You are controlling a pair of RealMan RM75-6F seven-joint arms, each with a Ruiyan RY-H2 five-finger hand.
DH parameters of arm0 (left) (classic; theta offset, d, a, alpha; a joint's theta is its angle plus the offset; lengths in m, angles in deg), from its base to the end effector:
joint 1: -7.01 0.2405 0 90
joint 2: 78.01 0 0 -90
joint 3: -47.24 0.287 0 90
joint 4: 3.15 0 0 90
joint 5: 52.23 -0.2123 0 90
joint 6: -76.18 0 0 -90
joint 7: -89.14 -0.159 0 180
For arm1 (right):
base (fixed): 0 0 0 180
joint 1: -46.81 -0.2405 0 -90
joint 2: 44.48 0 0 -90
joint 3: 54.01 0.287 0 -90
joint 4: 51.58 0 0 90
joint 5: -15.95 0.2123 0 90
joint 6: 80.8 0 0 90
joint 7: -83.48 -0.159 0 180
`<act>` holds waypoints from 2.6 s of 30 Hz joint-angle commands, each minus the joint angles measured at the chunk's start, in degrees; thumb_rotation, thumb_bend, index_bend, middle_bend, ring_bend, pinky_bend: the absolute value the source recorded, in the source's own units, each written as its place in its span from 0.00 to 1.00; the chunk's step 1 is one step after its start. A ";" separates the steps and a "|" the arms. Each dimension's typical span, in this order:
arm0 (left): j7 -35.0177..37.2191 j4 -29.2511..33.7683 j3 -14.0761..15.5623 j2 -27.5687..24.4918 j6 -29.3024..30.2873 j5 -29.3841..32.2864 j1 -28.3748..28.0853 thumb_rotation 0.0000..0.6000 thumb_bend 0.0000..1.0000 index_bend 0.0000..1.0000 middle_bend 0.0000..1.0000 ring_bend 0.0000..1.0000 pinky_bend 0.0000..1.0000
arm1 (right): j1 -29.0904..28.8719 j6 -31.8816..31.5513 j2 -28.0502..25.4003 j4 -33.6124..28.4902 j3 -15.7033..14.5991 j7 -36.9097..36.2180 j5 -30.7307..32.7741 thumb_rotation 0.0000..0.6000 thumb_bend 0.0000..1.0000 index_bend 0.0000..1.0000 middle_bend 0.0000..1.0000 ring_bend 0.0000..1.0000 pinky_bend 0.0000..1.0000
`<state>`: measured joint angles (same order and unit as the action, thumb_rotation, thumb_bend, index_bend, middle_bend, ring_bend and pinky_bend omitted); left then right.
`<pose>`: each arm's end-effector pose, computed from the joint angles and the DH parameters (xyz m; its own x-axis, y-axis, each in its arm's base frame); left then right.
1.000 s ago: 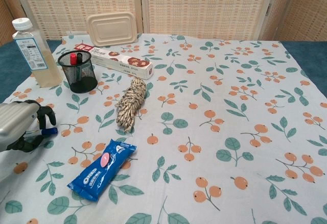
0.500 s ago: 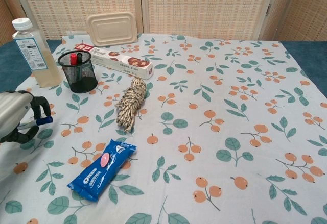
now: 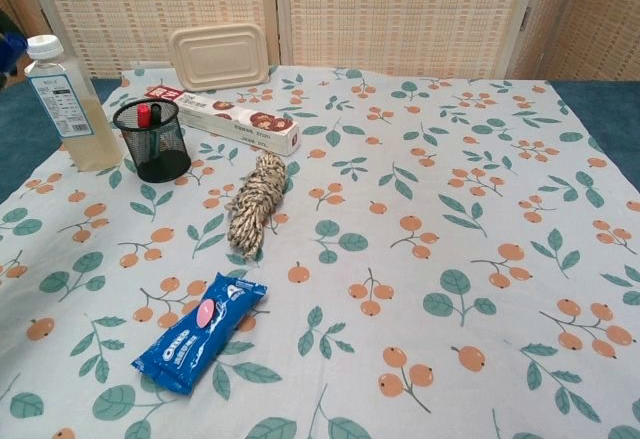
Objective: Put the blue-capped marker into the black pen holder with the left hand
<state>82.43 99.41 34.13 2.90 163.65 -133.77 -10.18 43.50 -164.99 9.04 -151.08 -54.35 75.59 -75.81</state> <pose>-0.2142 0.2785 0.1063 -0.0042 -0.1725 0.9850 0.9825 -0.1839 -0.0280 -0.3210 -0.1756 0.2046 0.3330 -0.0910 0.9385 -0.9423 -0.0693 0.3276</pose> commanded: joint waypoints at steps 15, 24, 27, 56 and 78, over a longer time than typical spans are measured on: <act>68.95 -14.85 -10.33 -11.58 -35.71 1.88 -20.00 1.00 0.40 0.47 0.55 0.21 0.25 | 0.44 -0.26 0.01 0.56 0.90 0.08 2.62 1.00 0.00 0.17 0.06 0.08 0.05; 79.85 -34.45 -8.56 -4.67 -42.27 -1.70 -28.55 1.00 0.41 0.49 0.56 0.21 0.25 | 0.24 0.87 0.90 -0.37 1.18 4.15 4.38 1.00 0.00 0.17 0.06 0.08 0.05; 88.13 -44.89 -7.05 -1.84 -43.54 -4.68 -32.26 1.00 0.41 0.49 0.56 0.21 0.25 | 0.12 1.47 1.49 -1.41 1.15 6.79 5.01 1.00 0.00 0.17 0.06 0.08 0.05; 123.02 -86.30 12.28 16.05 -39.35 -12.69 -34.10 1.00 0.40 0.52 0.57 0.21 0.25 | -0.08 2.37 3.90 -3.80 1.83 16.09 7.86 1.00 0.00 0.17 0.06 0.08 0.05; 128.59 -88.32 18.23 16.73 -36.20 -14.69 -34.30 1.00 0.41 0.16 0.12 0.00 0.12 | -0.48 3.48 3.57 -3.02 1.75 13.92 7.88 1.00 0.00 0.17 0.06 0.08 0.04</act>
<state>211.15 11.12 52.30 19.69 127.40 -148.47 -44.40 43.02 -161.52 12.64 -154.15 -52.61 89.55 -67.95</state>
